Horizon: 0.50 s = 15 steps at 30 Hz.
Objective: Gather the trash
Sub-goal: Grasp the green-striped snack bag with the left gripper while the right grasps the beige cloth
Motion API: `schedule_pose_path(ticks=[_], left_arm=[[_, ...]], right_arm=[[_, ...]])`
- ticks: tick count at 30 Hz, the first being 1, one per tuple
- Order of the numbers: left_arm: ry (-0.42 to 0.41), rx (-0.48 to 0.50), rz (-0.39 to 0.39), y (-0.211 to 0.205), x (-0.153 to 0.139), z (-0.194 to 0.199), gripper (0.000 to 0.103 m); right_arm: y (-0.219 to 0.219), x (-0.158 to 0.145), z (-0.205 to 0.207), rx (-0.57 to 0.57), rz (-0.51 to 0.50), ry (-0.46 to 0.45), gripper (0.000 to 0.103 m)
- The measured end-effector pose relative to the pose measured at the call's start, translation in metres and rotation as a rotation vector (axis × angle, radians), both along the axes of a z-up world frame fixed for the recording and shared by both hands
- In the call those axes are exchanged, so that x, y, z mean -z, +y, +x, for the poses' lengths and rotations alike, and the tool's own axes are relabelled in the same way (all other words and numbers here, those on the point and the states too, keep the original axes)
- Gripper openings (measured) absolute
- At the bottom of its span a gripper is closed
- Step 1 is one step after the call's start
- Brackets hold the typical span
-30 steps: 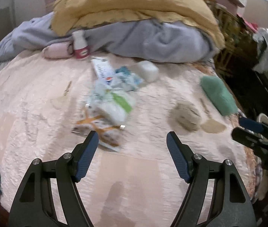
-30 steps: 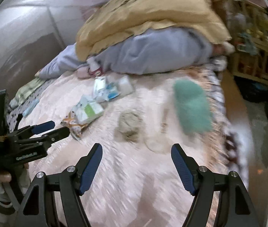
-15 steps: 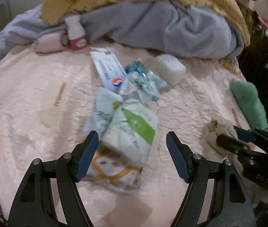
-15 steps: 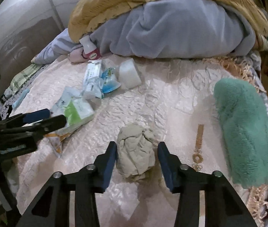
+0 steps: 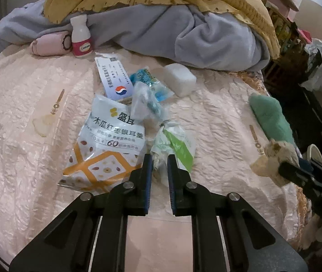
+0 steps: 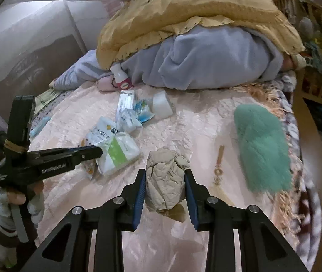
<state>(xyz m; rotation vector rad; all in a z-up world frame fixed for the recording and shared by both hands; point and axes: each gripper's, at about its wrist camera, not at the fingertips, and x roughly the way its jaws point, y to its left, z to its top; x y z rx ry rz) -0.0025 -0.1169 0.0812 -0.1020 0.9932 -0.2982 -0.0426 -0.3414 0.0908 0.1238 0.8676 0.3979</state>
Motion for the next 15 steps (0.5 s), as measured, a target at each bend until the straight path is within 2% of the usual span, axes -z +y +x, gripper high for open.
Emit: schedule_pose_path(ticks=[2,6,8,9,10,15], left_arm=[[0.007,0.019,-0.016,-0.005,0.000,-0.003,0.011],[0.018,0.047,0.022,-0.024,0.002,-0.010,0.015],[0.050,0.064,-0.008,-0.028,0.010,-0.006,0.034],[0.070,0.064,-0.036,-0.031,0.016,-0.004,0.048],[0.077,0.059,-0.046,-0.033,0.020,-0.003,0.054],[0.088,0.063,0.003,-0.054,0.038,0.005,0.055]], right_arm=[[-0.005,-0.004,-0.010,0.004,-0.003,-0.010,0.032],[-0.017,-0.013,-0.027,0.012,-0.006,-0.022,0.032],[-0.023,-0.015,-0.032,0.017,-0.001,-0.019,0.032],[-0.026,-0.016,-0.035,0.020,0.004,-0.017,0.032],[-0.030,-0.017,-0.039,0.025,0.011,-0.016,0.032],[-0.040,-0.016,-0.050,0.030,0.001,-0.013,0.032]])
